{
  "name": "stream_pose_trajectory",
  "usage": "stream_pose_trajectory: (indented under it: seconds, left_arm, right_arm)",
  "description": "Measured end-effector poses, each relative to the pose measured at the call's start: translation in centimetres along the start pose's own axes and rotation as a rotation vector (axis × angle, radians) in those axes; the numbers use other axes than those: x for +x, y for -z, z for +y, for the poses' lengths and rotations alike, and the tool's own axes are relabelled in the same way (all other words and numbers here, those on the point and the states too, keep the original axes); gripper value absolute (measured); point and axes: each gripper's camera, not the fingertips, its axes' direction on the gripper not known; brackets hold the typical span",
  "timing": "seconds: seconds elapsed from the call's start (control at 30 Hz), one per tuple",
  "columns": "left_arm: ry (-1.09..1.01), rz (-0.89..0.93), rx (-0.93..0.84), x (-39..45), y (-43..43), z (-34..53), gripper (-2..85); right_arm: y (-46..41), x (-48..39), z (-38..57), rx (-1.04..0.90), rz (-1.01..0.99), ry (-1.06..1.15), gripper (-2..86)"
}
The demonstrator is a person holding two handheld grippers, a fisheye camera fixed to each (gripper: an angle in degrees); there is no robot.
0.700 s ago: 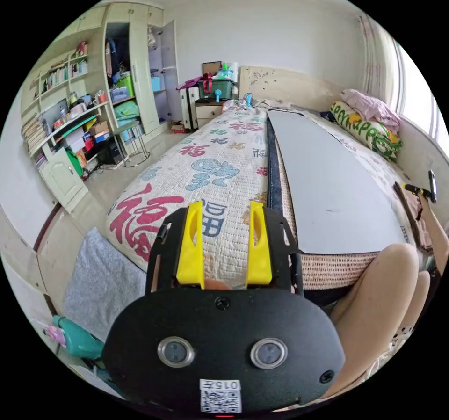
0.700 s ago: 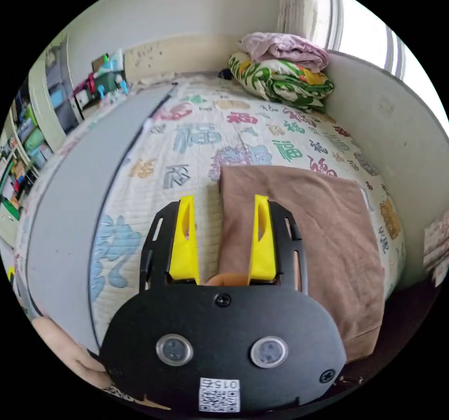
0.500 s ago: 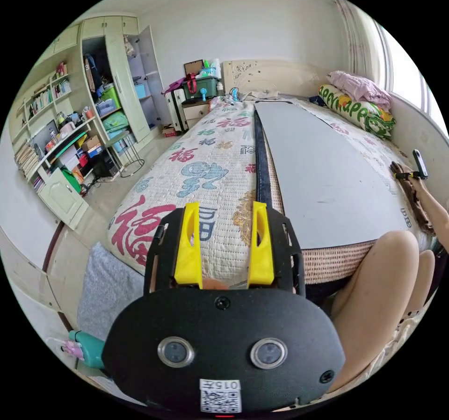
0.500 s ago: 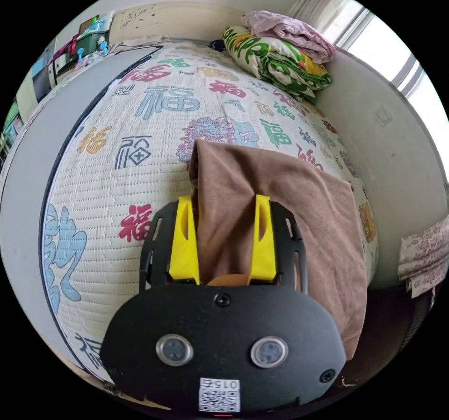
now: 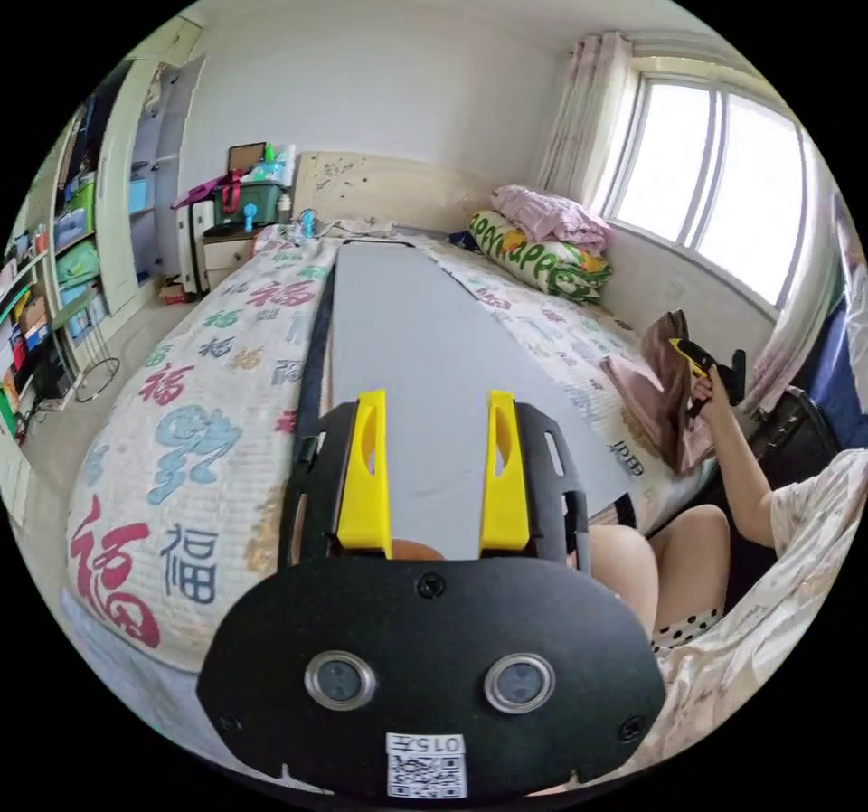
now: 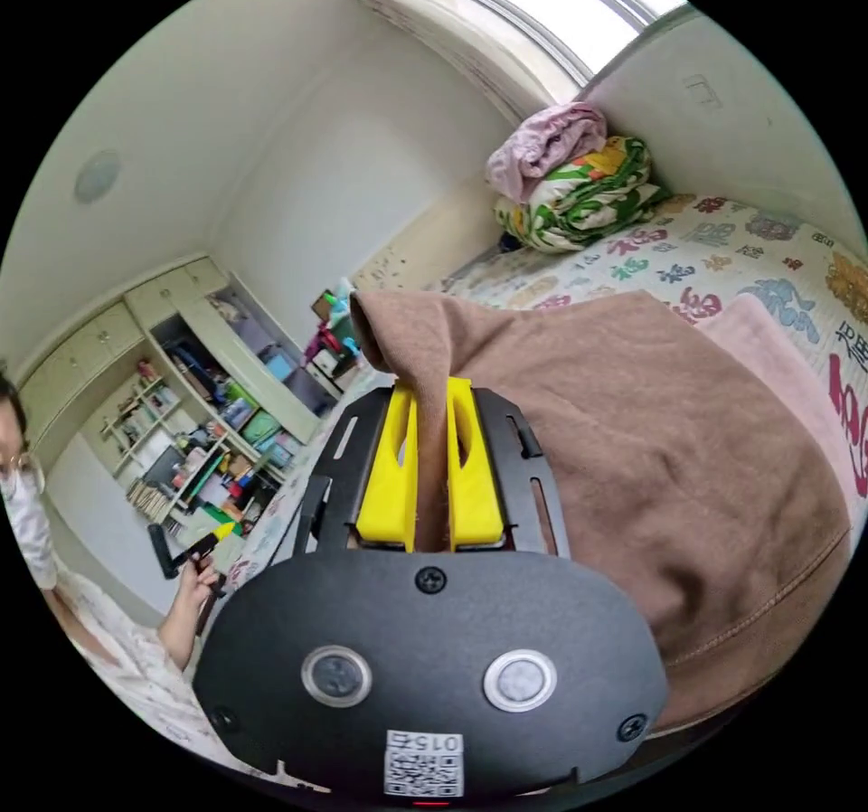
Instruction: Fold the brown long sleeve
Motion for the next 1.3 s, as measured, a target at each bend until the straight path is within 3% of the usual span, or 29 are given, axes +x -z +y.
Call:
stream_pose_trajectory:
  seconds: [0.1, 0.17, 0.3, 0.43, 0.57, 0.83, 0.93, 1.17, 1.3]
  left_arm:
    - [0.025, 0.462, 0.034, 7.4, -10.2, -5.2, 18.0]
    - [0.041, 0.662, 0.022, 11.6, -16.7, -6.7, 18.9]
    - [0.184, 0.880, -0.193, 15.4, -33.9, -7.3, 20.7]
    - [0.310, 0.854, -0.245, 12.9, -39.5, -4.5, 20.1]
    - [0.299, 0.701, -0.264, 10.3, -41.4, -4.1, 18.3]
    - [0.270, 0.736, -0.335, 11.1, -44.6, -3.1, 17.8]
    - [0.279, 0.755, -0.335, 11.0, -45.4, -2.6, 17.9]
    - [0.232, 0.684, -0.362, 12.2, -46.3, -2.1, 16.3]
    - [0.209, 0.676, -0.372, 12.8, -46.5, -1.8, 15.4]
  right_arm:
    - [4.5, -8.6, 4.3, -0.013, -0.176, 0.076, 5.5]
    - [4.8, -11.1, 7.0, -0.048, -0.239, 0.063, 5.7]
    - [2.9, -11.6, 13.9, -0.230, -0.250, -0.018, 6.0]
    - [6.2, -14.8, 17.0, -0.298, -0.276, 0.012, 6.5]
    - [8.4, -17.5, 18.2, -0.326, -0.261, 0.026, 7.4]
    - [11.3, -26.4, 23.8, -0.336, -0.204, 0.131, 11.6]
    - [12.7, -27.6, 26.3, -0.336, -0.263, 0.145, 13.7]
    - [12.5, -31.5, 34.6, -0.334, -0.146, 0.231, 13.5]
    - [12.4, -31.4, 38.8, -0.325, -0.213, 0.178, 13.9]
